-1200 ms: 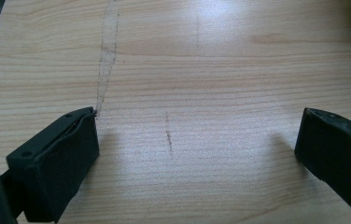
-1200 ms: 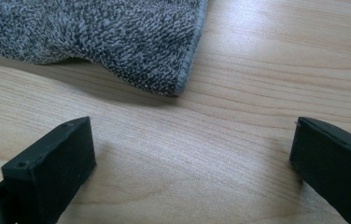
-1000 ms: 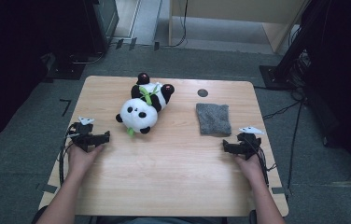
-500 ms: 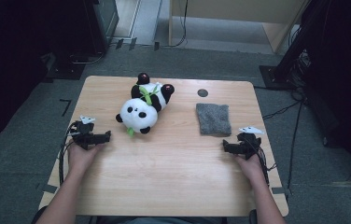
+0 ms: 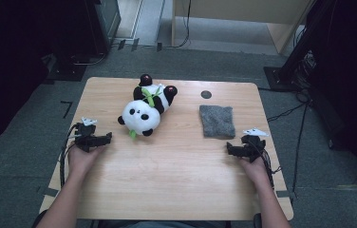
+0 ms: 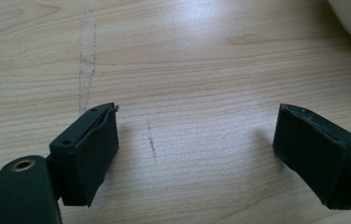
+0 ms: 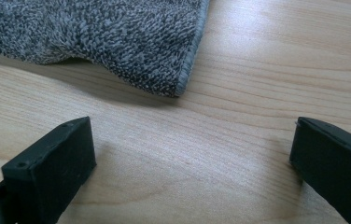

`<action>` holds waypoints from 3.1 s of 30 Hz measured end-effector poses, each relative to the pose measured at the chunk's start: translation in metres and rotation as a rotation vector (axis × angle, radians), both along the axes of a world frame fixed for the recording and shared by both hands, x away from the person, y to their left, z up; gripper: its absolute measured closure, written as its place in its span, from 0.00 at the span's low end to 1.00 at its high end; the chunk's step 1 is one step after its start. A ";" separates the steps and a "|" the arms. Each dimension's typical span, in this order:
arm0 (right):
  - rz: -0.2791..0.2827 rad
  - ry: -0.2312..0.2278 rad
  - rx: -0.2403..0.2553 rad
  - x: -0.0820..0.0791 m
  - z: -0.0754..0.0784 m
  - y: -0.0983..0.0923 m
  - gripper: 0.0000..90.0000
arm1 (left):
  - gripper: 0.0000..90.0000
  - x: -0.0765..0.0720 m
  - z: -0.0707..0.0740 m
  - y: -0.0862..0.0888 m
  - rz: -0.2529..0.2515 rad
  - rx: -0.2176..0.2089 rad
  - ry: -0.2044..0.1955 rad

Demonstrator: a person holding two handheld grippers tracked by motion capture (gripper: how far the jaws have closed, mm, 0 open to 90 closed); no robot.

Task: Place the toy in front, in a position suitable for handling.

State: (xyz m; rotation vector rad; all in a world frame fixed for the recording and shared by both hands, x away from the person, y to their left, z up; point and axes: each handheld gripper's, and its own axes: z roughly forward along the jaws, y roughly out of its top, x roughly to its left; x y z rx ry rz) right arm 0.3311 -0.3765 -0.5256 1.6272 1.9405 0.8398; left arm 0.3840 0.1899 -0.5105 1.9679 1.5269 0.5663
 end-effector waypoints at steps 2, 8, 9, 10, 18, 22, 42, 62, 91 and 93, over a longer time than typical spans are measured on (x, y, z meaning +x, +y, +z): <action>0.000 0.000 0.000 0.000 0.000 0.000 0.00 | 0.22 0.000 0.001 0.001 -0.007 -0.013 0.006; 0.001 0.000 -0.001 0.000 0.000 0.000 0.00 | 0.27 0.002 0.011 0.004 -0.054 -0.072 0.034; 0.001 0.000 -0.001 0.000 0.000 0.000 0.00 | 0.27 0.002 0.011 0.004 -0.054 -0.072 0.034; 0.001 0.000 -0.001 0.000 0.000 0.000 0.00 | 0.28 0.001 0.017 0.002 -0.075 -0.089 0.025; 0.002 0.000 -0.003 0.000 0.000 0.000 0.00 | 0.33 0.001 0.034 -0.003 -0.140 -0.149 0.010; 0.004 -0.001 -0.005 0.000 0.000 0.000 0.00 | 0.34 0.002 0.047 -0.010 -0.177 -0.144 -0.008; 0.000 0.000 -0.004 0.000 0.000 0.001 0.00 | 0.37 0.023 0.091 -0.050 -0.326 -0.116 -0.049; 0.005 -0.001 -0.003 0.000 0.000 0.002 0.00 | 0.41 0.078 0.109 -0.067 -0.363 -0.092 -0.040; -0.005 0.000 -0.003 0.000 0.000 0.006 0.00 | 0.43 0.132 0.089 -0.094 -0.347 -0.083 -0.048; -0.004 -0.001 -0.004 0.000 0.000 0.006 0.00 | 0.44 0.135 0.086 -0.095 -0.349 -0.075 -0.050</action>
